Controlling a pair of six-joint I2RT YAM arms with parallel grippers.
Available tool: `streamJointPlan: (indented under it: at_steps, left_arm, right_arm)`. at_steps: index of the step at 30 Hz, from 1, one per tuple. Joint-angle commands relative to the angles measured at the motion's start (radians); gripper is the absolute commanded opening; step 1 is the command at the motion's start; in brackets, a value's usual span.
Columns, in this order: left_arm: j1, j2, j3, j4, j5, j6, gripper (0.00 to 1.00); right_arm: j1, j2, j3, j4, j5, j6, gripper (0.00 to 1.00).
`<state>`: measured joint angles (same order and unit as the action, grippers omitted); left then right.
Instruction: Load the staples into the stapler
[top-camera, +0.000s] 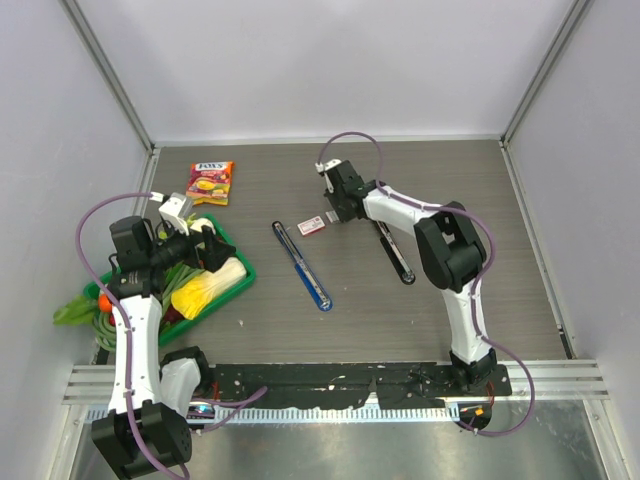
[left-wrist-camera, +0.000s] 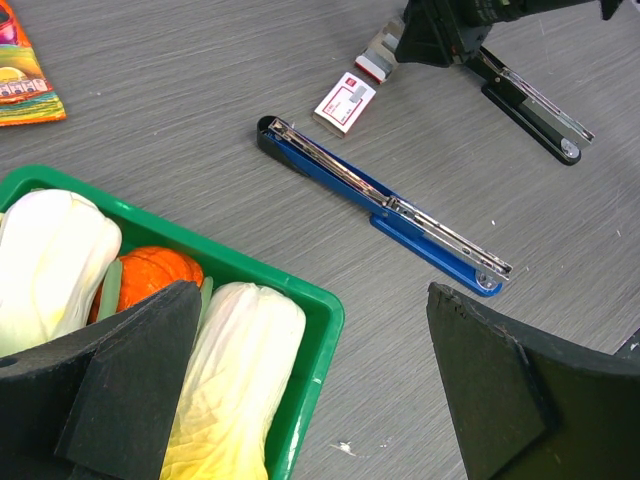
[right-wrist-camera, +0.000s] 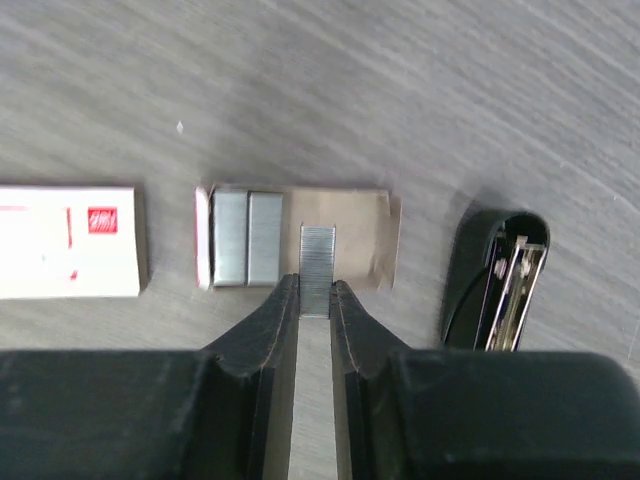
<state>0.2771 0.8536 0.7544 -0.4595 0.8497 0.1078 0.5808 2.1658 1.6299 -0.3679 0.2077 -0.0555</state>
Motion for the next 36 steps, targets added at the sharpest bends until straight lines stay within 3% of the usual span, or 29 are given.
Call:
streamJointPlan:
  at_steps: [1,5,10,17,24,31,36]
  left_arm:
    - [0.01,-0.008,0.0,0.044,0.022,-0.008,1.0]
    - [0.01,-0.01,-0.001,0.047,0.026,-0.008,1.0]
    - [0.011,-0.016,0.0,0.047,0.031,-0.02,1.0]
    - [0.019,-0.036,0.0,0.047,0.025,-0.026,1.0]
    - [0.028,-0.047,-0.003,0.048,0.018,-0.028,1.0]
    - [0.027,-0.045,-0.006,0.051,0.018,-0.02,1.0]
    - [0.027,-0.042,-0.006,0.051,0.02,-0.02,1.0]
  right_arm:
    - [0.005,-0.187,-0.085,0.015,-0.066,-0.036,0.03]
    - [0.005,-0.358,-0.294,0.011,-0.166,-0.082,0.04]
    - [0.011,-0.49,-0.435,0.014,-0.278,-0.075,0.04]
    - [0.091,-0.514,-0.564,0.001,-0.266,-0.066,0.04]
    - [0.108,-0.455,-0.593,0.009,-0.245,-0.038,0.06]
    - [0.117,-0.436,-0.591,-0.009,-0.248,-0.044,0.23]
    - [0.134,-0.414,-0.559,-0.02,-0.229,-0.055,0.3]
